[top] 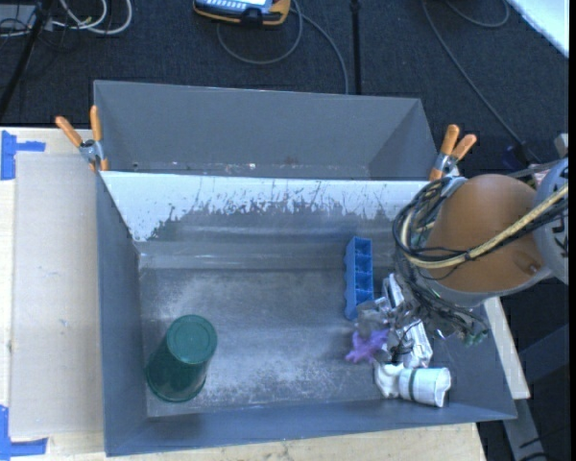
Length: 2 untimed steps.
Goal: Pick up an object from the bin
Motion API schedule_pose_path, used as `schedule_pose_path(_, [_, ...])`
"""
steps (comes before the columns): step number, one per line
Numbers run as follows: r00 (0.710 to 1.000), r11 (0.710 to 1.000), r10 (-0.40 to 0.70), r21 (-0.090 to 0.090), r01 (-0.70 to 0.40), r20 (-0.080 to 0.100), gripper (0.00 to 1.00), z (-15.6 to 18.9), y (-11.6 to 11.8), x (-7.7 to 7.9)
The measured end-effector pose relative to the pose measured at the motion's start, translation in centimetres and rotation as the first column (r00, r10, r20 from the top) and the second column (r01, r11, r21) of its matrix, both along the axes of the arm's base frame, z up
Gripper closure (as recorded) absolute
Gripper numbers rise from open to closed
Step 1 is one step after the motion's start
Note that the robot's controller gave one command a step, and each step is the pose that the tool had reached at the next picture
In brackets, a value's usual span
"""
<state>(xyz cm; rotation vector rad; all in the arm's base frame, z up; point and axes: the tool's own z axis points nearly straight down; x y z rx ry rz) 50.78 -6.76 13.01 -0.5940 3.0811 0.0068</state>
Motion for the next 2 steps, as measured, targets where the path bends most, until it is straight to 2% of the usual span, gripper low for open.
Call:
schedule_pose_path(1, [1.000, 1.000, 0.001, 0.000, -0.001, 0.003, 1.00, -3.4, -0.4, -0.4])
schedule_pose_path(2, [1.000, 1.000, -0.001, 0.005, 0.001, -0.011, 1.00, -5.5, -0.6, -0.3])
